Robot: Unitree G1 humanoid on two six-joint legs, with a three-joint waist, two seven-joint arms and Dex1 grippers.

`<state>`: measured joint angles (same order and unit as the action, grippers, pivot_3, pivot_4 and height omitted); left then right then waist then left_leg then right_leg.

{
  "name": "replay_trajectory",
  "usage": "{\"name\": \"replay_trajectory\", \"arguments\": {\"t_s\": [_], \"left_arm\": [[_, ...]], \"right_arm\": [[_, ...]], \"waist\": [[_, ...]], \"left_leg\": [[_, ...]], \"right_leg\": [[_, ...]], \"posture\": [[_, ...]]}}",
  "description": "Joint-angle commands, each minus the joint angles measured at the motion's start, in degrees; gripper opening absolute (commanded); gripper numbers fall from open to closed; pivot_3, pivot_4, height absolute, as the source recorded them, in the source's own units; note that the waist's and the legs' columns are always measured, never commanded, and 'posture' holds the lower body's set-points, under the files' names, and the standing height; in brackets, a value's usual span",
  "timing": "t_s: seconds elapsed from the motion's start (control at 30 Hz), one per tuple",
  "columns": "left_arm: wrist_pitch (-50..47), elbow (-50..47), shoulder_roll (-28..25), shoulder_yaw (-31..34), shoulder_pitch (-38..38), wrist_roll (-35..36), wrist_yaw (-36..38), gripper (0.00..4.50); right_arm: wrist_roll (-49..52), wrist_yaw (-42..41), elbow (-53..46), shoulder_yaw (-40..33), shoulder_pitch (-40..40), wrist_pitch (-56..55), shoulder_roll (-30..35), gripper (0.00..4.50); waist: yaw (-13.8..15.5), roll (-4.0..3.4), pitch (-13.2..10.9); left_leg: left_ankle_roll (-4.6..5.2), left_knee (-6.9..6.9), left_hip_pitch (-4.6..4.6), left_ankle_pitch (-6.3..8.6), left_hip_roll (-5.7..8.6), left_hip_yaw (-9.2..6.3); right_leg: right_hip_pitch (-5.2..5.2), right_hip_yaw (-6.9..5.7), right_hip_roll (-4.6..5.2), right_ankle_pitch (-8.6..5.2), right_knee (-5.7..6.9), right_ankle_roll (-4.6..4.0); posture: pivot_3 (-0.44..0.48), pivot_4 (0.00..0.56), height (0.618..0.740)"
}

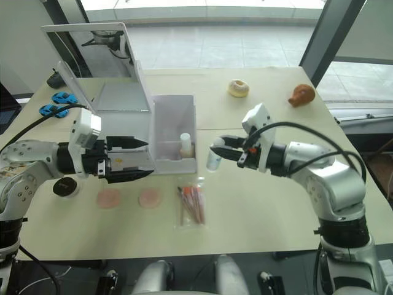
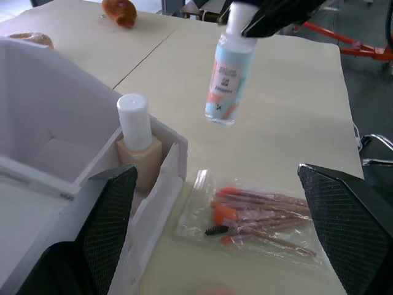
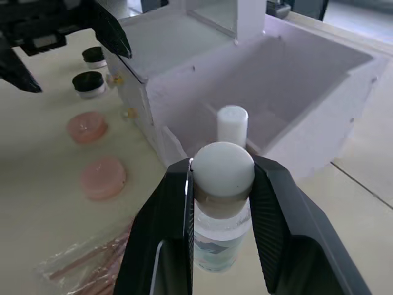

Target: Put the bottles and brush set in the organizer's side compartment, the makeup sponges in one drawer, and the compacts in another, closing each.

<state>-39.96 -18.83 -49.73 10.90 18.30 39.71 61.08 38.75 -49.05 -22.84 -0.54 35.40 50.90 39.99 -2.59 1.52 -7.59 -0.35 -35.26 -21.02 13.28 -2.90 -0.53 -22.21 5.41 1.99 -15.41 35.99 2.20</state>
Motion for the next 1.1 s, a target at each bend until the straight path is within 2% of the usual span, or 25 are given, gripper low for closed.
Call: {"name": "replay_trajectory", "arguments": {"t_s": [0.03, 0.17, 0.3, 0.47, 0.67, 0.83, 0.97, 1.1], "left_arm": [[0.2, -3.8, -0.7, 9.7, -6.2, 1.4, -3.1, 4.50], [-0.7, -10.8, 1.2, 20.2, -19.5, 2.4, -6.7, 4.50], [0.3, -15.7, 4.2, 22.9, -25.6, 2.7, -10.4, 4.50], [-0.8, -21.6, 7.8, 25.7, -29.0, 6.6, -16.4, 4.50], [-0.6, -25.3, 9.6, 27.1, -32.4, 9.3, -21.4, 4.50], [0.3, -25.4, 8.9, 27.0, -33.8, 9.2, -22.3, 4.50], [-0.5, -24.6, 8.6, 26.1, -32.0, 11.6, -23.3, 4.50], [-0.4, -23.2, 7.4, 25.6, -31.4, 11.7, -22.6, 4.50]], "right_arm": [[2.2, -4.0, 1.2, 2.6, 7.6, 0.9, -0.6, 1.04], [-1.1, -5.5, 9.5, 7.5, 16.7, -1.4, -5.6, 1.04], [-7.5, -8.3, 20.5, 13.1, 22.3, -8.2, -11.1, 1.04], [-16.7, -10.5, 37.4, 17.8, 27.5, -20.3, -17.5, 1.04], [-22.5, -13.2, 52.9, 18.1, 29.9, -30.7, -23.3, 1.04], [-27.3, -15.6, 59.5, 19.3, 29.5, -36.8, -25.3, 1.04], [-30.5, -14.7, 63.4, 19.2, 30.4, -40.0, -27.0, 1.04], [-31.4, -15.7, 63.6, 18.6, 30.5, -39.9, -27.6, 2.22]], "waist": [[0.0, 0.00, 0.0], [-0.3, 0.01, 0.0], [0.3, 0.05, 0.0], [0.1, 0.13, 0.1], [-0.1, 0.13, 0.1], [-0.2, 0.10, 0.1], [-0.2, 0.09, 0.0], [-0.3, 0.08, 0.0]], "left_leg": [[0.00, 0.01, 0.00, 0.00, -0.01, 0.03], [0.00, 0.04, 0.04, 0.00, -0.04, 0.05], [0.00, 0.07, 0.05, 0.00, -0.03, 0.03], [-0.01, 0.06, 0.01, 0.00, 0.04, 0.13], [-0.01, 0.10, 0.07, 0.00, 0.02, 0.11], [-0.01, 0.16, 0.13, 0.00, 0.03, 0.12], [-0.02, 0.16, 0.13, 0.00, 0.05, 0.11], [-0.02, 0.19, 0.15, 0.00, 0.04, 0.11]], "right_leg": [[-0.03, 0.03, 0.00, 0.01, -0.01, -0.01], [-0.04, 0.04, 0.03, 0.06, 0.00, -0.12], [-0.01, -0.10, 0.11, 0.09, 0.00, -0.22], [-0.04, -0.07, 0.24, 0.14, -0.01, -0.29], [-0.04, -0.10, 0.23, 0.19, 0.06, -0.37], [-0.04, -0.10, 0.21, 0.20, 0.07, -0.38], [-0.02, -0.10, 0.22, 0.20, 0.05, -0.38], [-0.03, -0.09, 0.21, 0.20, 0.07, -0.38]], "posture": [[0.000, 0.150, 0.740], [0.000, 0.150, 0.740], [0.000, 0.150, 0.740], [0.000, 0.150, 0.740], [0.000, 0.150, 0.740], [0.000, 0.150, 0.740], [0.000, 0.150, 0.740], [0.000, 0.150, 0.740]]}}
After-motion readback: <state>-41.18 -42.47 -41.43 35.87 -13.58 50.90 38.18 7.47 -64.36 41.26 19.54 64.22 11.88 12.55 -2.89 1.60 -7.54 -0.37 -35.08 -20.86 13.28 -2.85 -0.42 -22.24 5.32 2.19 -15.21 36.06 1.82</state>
